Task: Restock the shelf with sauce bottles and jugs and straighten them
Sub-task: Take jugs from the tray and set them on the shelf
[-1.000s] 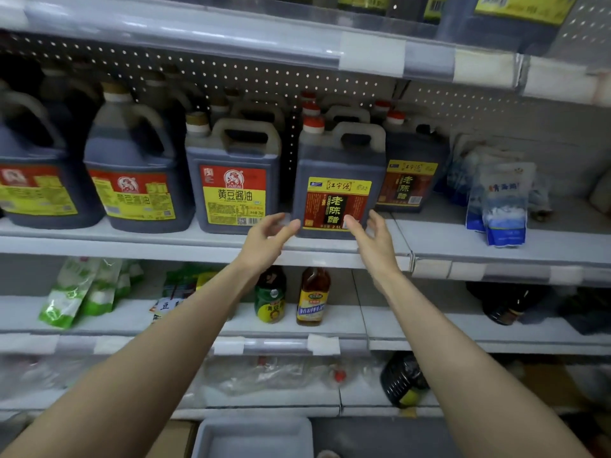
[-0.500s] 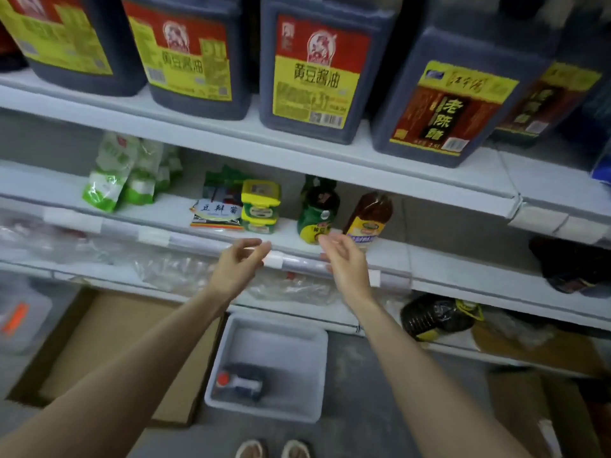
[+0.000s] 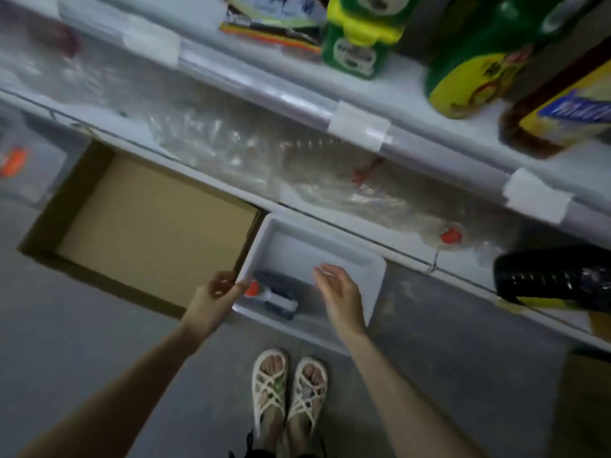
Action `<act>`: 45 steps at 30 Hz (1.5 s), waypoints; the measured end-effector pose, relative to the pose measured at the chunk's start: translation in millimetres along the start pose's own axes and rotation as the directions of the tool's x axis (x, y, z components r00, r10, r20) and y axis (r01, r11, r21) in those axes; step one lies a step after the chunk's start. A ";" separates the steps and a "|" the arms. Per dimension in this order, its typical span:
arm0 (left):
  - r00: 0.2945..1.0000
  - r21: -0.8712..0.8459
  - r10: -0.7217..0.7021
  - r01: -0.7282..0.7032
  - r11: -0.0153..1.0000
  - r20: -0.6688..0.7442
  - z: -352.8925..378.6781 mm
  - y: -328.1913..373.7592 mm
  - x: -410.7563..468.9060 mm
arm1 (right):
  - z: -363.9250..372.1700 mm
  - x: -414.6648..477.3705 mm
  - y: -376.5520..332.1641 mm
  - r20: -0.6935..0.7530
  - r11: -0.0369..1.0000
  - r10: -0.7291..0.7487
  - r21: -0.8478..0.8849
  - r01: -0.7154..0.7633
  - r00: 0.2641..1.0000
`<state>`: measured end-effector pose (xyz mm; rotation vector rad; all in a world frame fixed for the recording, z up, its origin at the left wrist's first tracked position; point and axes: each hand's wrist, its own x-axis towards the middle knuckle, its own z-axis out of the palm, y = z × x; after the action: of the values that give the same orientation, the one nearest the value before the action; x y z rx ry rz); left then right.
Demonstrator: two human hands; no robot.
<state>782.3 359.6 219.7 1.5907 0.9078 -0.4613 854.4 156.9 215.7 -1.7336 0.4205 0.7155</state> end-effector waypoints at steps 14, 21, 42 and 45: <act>0.996 0.121 0.080 -0.085 0.989 0.046 54.2 -182.3 147.6 | 53.9 100.9 214.8 0.071 0.991 0.092 -0.101 -0.084 0.993; 0.982 0.146 0.130 -0.150 0.978 0.140 58.7 -219.0 190.0 | 77.0 117.8 266.2 0.113 0.995 0.033 -0.092 -0.023 0.993; 0.952 0.218 0.273 -0.298 0.929 0.138 78.5 -197.1 274.8 | 78.0 210.4 271.8 -0.016 0.992 -0.089 0.083 0.090 0.996; 0.953 0.141 0.272 -0.290 0.947 0.134 84.5 -198.5 288.0 | 78.9 226.8 268.6 -0.090 0.990 -0.097 0.098 0.106 0.991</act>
<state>824.7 367.0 -137.6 1.7889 0.5565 -0.4241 839.8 176.4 -143.7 -1.6800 0.4170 0.5391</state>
